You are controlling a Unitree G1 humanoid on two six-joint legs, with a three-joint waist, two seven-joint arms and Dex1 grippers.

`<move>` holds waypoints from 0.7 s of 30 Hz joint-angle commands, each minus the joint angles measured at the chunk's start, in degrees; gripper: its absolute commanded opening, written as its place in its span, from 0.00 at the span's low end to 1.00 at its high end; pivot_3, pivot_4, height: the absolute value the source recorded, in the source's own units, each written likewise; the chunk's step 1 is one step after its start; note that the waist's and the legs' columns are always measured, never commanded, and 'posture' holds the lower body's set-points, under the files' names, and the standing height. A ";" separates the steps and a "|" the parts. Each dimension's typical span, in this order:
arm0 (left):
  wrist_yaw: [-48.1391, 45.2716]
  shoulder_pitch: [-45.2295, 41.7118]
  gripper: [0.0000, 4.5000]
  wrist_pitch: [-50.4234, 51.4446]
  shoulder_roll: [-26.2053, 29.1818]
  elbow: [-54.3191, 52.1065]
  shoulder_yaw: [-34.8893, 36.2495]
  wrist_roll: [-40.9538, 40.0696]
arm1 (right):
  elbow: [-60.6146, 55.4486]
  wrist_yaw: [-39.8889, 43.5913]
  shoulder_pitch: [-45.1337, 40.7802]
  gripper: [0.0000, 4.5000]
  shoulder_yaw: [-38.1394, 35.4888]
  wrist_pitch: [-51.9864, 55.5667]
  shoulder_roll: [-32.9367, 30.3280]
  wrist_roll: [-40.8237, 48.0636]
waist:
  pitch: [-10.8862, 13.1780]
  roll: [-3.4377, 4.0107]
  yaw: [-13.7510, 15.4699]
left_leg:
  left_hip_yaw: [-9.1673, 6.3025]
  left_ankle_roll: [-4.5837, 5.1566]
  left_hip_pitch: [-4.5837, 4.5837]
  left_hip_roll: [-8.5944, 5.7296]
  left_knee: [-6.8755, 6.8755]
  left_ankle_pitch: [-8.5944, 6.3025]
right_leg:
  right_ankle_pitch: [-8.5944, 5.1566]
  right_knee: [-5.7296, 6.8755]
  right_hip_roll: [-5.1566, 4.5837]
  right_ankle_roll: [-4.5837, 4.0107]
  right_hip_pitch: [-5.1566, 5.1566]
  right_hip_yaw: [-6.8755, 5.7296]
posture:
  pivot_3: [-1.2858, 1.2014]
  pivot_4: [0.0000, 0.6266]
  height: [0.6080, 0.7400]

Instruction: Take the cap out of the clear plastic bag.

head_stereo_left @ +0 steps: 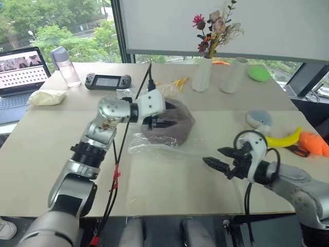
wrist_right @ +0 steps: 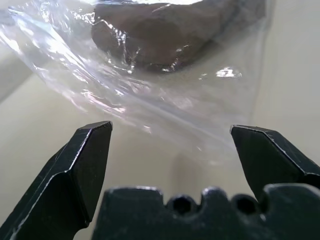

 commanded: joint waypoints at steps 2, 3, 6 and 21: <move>-6.38 4.07 0.99 2.42 1.89 -10.60 0.20 -6.22 | -0.32 1.75 -1.23 1.00 -2.34 -2.45 -2.17 0.73 | 0.00 0.00 -0.02 | -0.01 0.00 0.02 0.02 -0.04 0.00 | -0.02 0.01 0.00 -0.04 0.01 -0.02 | 0.52 0.24 1.00; -6.50 4.47 0.99 2.13 2.13 -11.38 -0.24 -5.67 | -0.23 1.74 -1.34 1.00 -2.13 -2.54 -2.22 0.72 | 0.00 0.00 0.16 | -0.02 0.00 0.01 0.03 -0.02 0.00 | -0.02 0.02 0.02 -0.04 0.00 -0.04 | 0.52 0.24 1.00; -6.80 5.30 0.99 0.32 2.53 -12.33 -1.54 -3.56 | -0.19 1.57 -1.58 1.00 -1.58 -2.73 -2.02 0.56 | 0.00 0.00 0.50 | -0.02 0.01 0.02 0.02 0.08 0.01 | -0.02 0.01 0.01 -0.03 0.07 -0.03 | 0.52 0.24 1.00; 2.62 4.50 0.94 -21.41 0.67 -0.97 -8.84 15.10 | -1.48 -1.54 -0.58 1.00 -2.64 -2.73 -1.47 0.04 | 0.00 0.00 0.70 | -0.01 0.01 -0.01 0.01 0.06 0.01 | -0.04 -0.03 0.00 -0.05 0.04 -0.03 | 0.52 0.24 1.00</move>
